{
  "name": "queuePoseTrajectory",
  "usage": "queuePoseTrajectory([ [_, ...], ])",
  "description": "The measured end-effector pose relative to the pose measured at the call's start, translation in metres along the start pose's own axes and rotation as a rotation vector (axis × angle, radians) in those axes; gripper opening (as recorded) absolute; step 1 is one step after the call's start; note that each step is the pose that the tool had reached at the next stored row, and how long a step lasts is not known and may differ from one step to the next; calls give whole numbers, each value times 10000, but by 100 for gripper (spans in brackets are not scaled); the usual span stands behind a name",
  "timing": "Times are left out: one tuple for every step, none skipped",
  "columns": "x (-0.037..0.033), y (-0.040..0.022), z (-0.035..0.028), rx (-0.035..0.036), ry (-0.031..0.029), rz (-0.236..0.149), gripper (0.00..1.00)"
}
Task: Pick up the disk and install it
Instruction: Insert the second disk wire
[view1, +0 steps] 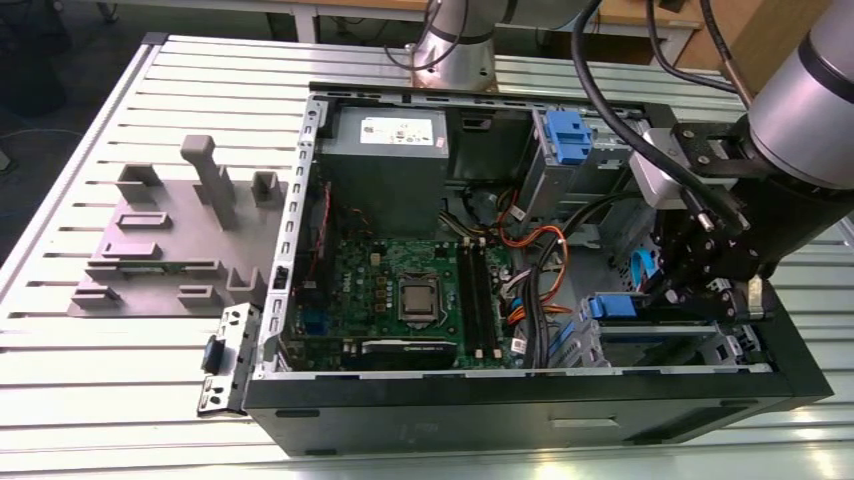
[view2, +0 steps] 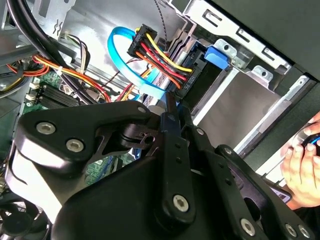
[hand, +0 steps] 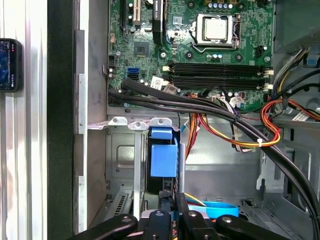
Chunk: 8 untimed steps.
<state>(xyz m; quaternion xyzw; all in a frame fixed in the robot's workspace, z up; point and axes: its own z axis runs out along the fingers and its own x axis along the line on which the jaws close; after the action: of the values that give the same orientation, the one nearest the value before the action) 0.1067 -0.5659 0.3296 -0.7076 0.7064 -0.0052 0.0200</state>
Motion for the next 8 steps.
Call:
queuePoseTrajectory([
  [0, 0, 1, 0, -1, 0, 16],
  [0, 0, 2, 0, -2, 0, 16],
  [0, 0, 4, -1, -5, 0, 16],
  [1, 0, 5, -1, -7, 0, 16],
  [1, 0, 5, 0, -7, 0, 16],
  [1, 0, 5, 0, -7, 1, 16],
  [0, 0, 6, 1, -13, 0, 16],
  [0, 0, 4, 1, -13, 0, 17],
])
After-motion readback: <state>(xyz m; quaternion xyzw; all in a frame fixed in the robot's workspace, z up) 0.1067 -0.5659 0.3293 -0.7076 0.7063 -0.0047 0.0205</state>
